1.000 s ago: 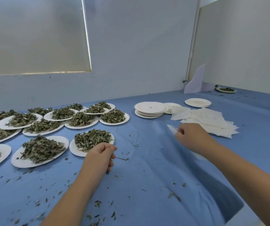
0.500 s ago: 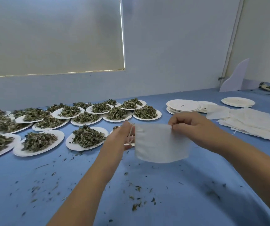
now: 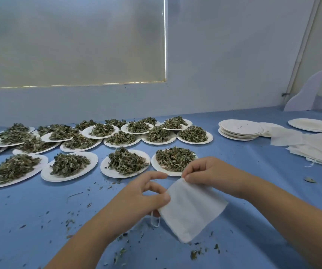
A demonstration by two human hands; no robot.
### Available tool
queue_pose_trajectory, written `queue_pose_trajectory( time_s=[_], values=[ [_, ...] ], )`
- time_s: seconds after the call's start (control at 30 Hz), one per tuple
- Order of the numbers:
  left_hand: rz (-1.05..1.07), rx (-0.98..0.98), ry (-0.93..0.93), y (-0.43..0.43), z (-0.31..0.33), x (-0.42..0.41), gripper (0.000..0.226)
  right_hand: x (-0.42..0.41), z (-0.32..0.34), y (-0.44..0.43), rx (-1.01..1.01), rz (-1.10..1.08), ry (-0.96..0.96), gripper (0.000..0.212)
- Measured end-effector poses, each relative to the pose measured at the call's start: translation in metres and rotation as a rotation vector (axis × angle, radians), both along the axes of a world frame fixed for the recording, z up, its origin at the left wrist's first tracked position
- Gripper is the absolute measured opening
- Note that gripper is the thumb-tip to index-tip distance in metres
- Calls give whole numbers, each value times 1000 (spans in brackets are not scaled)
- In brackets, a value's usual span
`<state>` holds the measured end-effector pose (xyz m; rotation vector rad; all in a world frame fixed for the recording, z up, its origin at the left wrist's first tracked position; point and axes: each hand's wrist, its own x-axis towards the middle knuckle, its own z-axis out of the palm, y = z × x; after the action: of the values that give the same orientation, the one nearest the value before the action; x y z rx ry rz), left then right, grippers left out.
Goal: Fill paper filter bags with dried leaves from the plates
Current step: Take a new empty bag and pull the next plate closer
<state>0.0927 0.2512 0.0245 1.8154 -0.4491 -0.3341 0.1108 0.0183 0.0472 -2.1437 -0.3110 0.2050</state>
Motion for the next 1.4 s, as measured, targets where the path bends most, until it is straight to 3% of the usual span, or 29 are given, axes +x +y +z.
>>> queue_pose_trajectory(
  time_s=[0.13,0.23,0.3,0.37,0.5,0.67,0.77,1.13,1.23,1.4],
  values=[
    [69,151,-87,1,-5,-2,36,14,-2,2,-88,-2,35,14],
    [62,238,-148,6,-5,-4,31,36,-5,-19,12,-267,-10,18],
    [-4,268,-94,11,-2,-3,30,54,-12,-39,68,-495,45,17],
    [-84,304,-30,17,0,-1,37,71,-18,-53,-18,-607,155,13],
    [-230,349,-46,20,0,0,52,98,-21,-52,-267,-628,277,13],
    [-316,458,-167,18,-2,-2,62,120,-7,-39,-362,-599,503,28],
    [-320,502,-231,17,-2,-3,61,129,-4,-38,-365,-617,537,32],
    [-148,427,-395,9,-9,-5,18,134,-7,-29,-375,-619,547,28],
    [-92,354,-354,10,-6,-5,10,133,-6,-27,-359,-605,537,23],
    [38,157,-142,16,1,-4,16,123,-4,-23,-191,-613,485,8]
  ],
)
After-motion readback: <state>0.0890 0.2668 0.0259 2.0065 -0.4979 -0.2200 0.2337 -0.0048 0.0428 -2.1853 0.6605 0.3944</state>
